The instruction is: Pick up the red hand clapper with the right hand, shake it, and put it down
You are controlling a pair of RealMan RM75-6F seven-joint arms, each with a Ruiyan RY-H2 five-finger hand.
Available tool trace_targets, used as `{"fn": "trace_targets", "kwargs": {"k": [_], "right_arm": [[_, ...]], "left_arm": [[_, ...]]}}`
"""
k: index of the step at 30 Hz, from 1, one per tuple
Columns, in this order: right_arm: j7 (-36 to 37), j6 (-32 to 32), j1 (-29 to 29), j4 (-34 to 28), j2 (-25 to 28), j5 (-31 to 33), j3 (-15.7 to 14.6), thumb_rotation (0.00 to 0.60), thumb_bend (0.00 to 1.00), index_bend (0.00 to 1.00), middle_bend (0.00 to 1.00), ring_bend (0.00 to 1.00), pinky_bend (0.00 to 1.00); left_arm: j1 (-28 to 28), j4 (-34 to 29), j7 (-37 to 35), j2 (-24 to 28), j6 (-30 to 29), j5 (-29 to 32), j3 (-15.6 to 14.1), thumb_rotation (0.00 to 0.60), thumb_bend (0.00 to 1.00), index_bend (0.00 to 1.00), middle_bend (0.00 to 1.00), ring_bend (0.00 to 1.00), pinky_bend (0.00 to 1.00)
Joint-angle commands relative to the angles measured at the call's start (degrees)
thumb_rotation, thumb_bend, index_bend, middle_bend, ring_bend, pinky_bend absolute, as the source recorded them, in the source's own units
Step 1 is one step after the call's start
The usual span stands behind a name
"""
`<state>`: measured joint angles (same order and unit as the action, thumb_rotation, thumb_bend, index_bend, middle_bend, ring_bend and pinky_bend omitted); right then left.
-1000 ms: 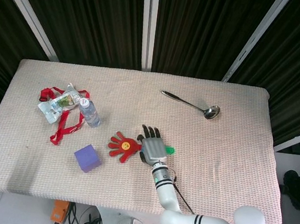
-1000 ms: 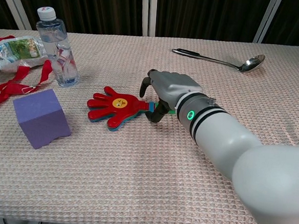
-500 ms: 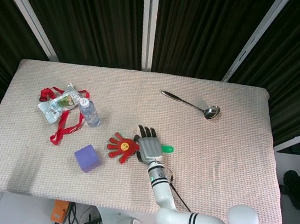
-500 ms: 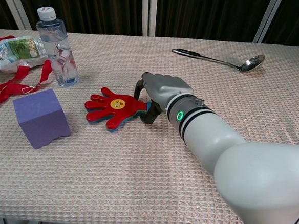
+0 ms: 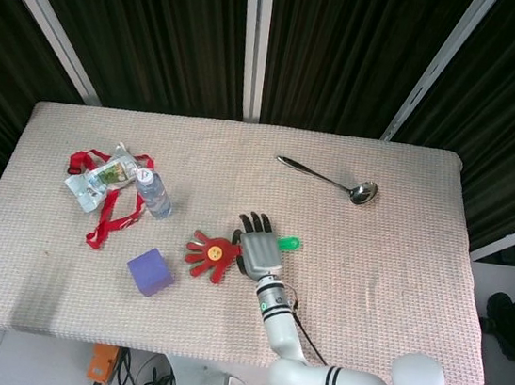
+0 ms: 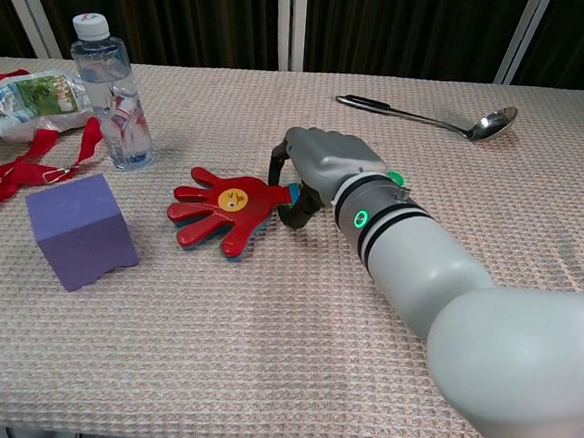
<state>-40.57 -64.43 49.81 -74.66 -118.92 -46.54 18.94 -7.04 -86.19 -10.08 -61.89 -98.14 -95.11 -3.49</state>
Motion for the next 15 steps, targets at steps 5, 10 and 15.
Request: {"fn": "trace_targets", "kwargs": {"k": [5,10,15], "right_arm": [[4.0,-1.7,-2.8,-3.3,3.2,-3.1,-0.6,0.6,0.36,0.85,0.41,0.22,0.18],[10.9,-1.7,-5.1,-5.1,5.4,-6.3,-0.7,0.6,0.38,0.87,0.49,0.32,0.5],[18.9,-2.7,-7.2,-6.8,7.3,-10.8,-0.1,0.6,0.41,0.88,0.53,0.44,0.74]], "left_arm": [[0.4,-0.6,0.5,0.0,1.1,-0.2,-0.3,0.6,0.11,0.09,0.1,0.0,0.0],[0.6,-1.1,0.8,0.0,1.2,-0.4,-0.3,0.6,0.11,0.09,0.1,0.0,0.0],[0.7,-1.6,1.2,0.0,1.4,-0.4,-0.3,0.6,0.11,0.09,0.09,0.0,0.0]]}}
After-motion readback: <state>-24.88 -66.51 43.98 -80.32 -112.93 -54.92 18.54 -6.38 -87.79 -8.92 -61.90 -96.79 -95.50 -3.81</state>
